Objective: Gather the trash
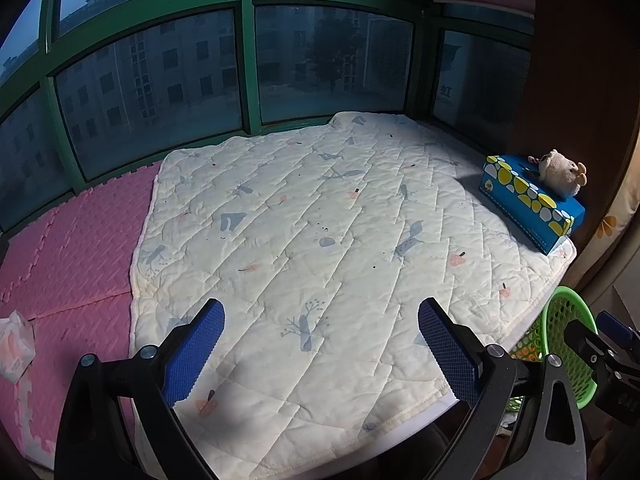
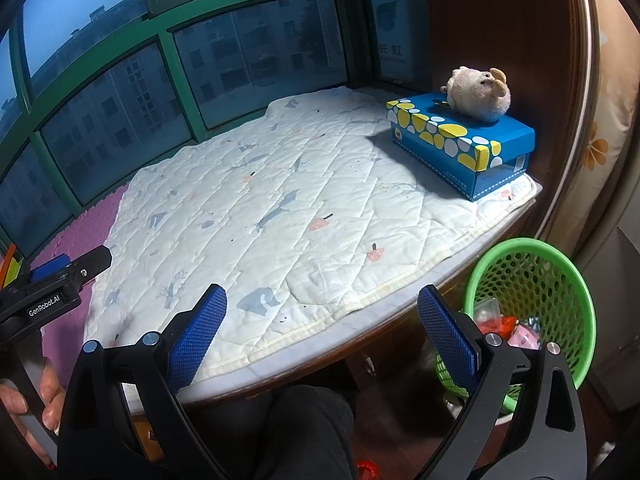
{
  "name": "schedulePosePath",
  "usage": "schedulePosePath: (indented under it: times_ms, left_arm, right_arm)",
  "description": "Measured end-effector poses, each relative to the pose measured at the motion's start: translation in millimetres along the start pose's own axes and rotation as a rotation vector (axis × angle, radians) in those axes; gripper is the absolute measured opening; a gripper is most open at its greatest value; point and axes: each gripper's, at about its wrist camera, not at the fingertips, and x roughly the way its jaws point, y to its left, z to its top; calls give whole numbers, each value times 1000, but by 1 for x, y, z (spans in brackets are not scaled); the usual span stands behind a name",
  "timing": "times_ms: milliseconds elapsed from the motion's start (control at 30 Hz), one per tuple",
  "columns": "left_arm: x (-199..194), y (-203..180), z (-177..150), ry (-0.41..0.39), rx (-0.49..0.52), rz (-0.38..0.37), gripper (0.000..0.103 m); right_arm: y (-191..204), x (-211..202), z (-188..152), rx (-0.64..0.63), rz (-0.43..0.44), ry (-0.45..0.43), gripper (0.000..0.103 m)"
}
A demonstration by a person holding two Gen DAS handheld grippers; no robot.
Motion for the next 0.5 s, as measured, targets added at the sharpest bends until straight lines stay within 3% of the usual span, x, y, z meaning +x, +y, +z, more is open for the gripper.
schedulePosePath:
  times_ms: [500]
  left_arm:
    - [3, 9, -1, 11, -30, 16, 94]
  right_arm:
    - [5, 5, -4, -5, 2, 9, 95]
